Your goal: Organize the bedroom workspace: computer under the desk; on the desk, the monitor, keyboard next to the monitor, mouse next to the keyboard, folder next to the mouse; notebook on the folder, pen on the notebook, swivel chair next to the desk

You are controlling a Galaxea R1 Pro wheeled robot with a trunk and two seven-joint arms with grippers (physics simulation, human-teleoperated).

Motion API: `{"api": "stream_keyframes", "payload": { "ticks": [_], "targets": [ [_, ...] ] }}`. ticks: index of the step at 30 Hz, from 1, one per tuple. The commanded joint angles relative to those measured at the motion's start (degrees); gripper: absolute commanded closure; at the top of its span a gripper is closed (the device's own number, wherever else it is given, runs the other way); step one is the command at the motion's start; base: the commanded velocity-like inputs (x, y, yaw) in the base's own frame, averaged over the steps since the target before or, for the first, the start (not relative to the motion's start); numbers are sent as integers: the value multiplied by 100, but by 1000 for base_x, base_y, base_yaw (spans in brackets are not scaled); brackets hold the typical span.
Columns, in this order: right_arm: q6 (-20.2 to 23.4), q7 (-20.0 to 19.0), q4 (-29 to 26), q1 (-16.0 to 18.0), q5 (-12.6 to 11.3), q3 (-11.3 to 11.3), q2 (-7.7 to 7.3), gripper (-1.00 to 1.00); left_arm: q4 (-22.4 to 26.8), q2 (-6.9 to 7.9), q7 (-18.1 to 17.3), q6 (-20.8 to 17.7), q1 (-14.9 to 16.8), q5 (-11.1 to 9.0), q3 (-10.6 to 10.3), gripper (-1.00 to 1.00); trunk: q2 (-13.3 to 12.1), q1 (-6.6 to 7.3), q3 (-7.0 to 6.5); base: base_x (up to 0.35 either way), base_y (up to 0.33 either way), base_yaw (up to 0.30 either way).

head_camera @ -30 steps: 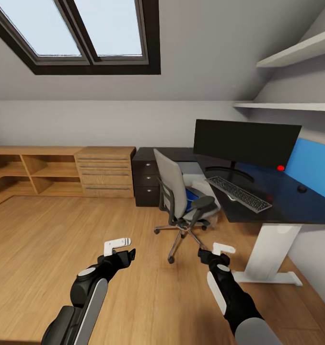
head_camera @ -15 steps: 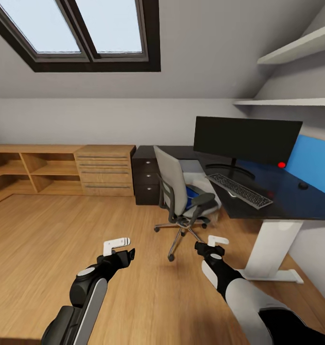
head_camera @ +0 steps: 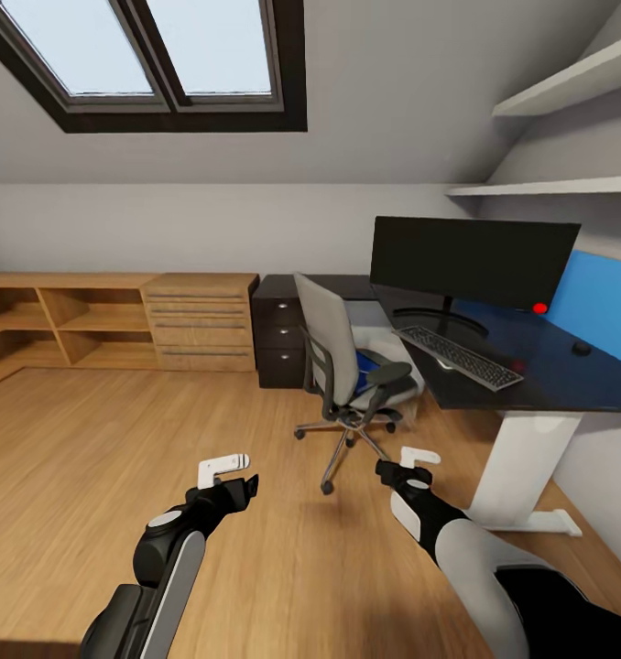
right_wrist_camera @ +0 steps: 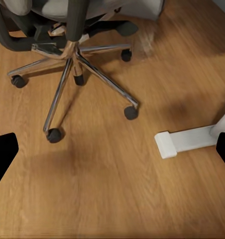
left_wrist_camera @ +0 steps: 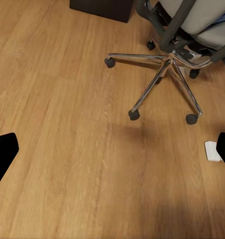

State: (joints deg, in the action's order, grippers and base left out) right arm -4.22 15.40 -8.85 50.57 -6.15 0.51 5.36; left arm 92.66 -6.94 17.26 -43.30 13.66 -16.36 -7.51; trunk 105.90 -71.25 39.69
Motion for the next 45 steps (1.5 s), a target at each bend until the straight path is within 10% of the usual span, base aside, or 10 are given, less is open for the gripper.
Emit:
{"api": "stream_keyframes", "payload": {
  "ticks": [1,45],
  "targets": [
    [-21,8,-2,8,-61,3,1,-100,4,0,55,-18,4,-59,-8,-100,44,-22,24,0,0,0],
    [353,73,-1240,-47,-62,36,-10,-100,-11,1,58,-24,2,-43,-5,-100,1809,-988,814,0,0,0]
  ]
}}
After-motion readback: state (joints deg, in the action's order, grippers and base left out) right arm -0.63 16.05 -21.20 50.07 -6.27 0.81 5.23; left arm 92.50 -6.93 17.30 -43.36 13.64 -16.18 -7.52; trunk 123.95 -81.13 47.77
